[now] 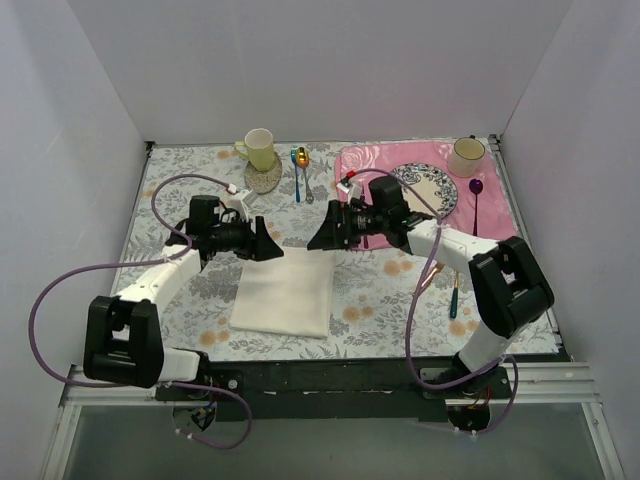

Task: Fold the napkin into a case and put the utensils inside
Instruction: Smooth out the lower triangle-folded napkin at the center of the board.

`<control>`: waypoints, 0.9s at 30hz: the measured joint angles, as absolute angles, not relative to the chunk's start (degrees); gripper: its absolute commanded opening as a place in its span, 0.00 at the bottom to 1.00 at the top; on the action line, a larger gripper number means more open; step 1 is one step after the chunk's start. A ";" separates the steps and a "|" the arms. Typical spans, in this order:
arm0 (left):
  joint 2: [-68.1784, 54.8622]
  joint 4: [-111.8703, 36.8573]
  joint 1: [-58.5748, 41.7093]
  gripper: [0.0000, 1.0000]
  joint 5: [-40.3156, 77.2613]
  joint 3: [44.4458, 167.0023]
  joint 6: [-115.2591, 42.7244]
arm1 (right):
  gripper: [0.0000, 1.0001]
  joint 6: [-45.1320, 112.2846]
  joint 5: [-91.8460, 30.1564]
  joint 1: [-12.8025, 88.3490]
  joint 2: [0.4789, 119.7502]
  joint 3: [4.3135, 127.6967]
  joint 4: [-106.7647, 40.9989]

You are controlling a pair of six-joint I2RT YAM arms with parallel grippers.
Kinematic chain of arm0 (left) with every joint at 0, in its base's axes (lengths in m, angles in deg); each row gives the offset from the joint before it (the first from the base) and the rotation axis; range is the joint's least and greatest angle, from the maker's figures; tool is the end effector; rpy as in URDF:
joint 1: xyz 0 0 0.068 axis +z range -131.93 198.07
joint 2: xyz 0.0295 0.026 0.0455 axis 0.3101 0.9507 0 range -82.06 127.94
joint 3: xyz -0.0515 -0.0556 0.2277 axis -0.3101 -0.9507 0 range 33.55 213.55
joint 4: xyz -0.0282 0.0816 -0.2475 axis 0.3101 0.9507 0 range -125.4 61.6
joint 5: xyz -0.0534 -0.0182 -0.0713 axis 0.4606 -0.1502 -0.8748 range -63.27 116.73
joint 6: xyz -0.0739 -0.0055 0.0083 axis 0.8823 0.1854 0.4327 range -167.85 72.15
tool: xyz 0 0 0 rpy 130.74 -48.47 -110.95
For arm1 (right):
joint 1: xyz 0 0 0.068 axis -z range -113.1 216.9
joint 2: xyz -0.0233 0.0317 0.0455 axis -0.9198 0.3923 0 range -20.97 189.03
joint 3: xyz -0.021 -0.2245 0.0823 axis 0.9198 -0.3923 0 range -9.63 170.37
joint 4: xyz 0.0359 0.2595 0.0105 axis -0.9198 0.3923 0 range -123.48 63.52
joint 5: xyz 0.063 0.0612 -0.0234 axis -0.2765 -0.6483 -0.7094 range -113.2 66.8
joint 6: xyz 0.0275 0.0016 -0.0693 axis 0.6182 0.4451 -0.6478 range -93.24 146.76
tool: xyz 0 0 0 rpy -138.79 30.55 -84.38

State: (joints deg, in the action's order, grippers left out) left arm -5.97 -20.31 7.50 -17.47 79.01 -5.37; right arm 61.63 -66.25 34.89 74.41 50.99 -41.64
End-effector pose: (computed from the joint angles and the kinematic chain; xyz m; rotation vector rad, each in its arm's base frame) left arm 0.2769 -0.0960 0.1780 -0.2853 2.4734 -1.3387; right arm 0.3036 0.2401 0.1980 -0.4746 2.1833 1.4532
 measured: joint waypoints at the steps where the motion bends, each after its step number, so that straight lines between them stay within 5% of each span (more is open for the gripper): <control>1: -5.31 -21.36 8.29 0.58 -18.00 78.96 -2.57 | 0.99 64.06 -67.13 33.71 75.06 49.66 -43.37; 7: 1.92 -27.74 9.68 0.60 -21.30 78.96 10.54 | 0.99 74.49 -70.36 28.05 83.28 46.10 -50.49; 14: 12.57 -31.44 10.41 0.52 -22.15 77.65 17.78 | 0.99 77.07 -72.02 30.19 90.43 43.84 -51.81; 27: 20.00 -29.84 21.42 0.51 -25.71 79.25 15.55 | 0.99 69.50 -79.04 32.01 99.52 57.02 -48.59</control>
State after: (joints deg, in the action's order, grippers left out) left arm 20.00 -29.84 21.42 -25.71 79.25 15.55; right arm 69.50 -79.04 32.01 99.52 57.02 -48.59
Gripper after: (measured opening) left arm 0.499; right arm 0.984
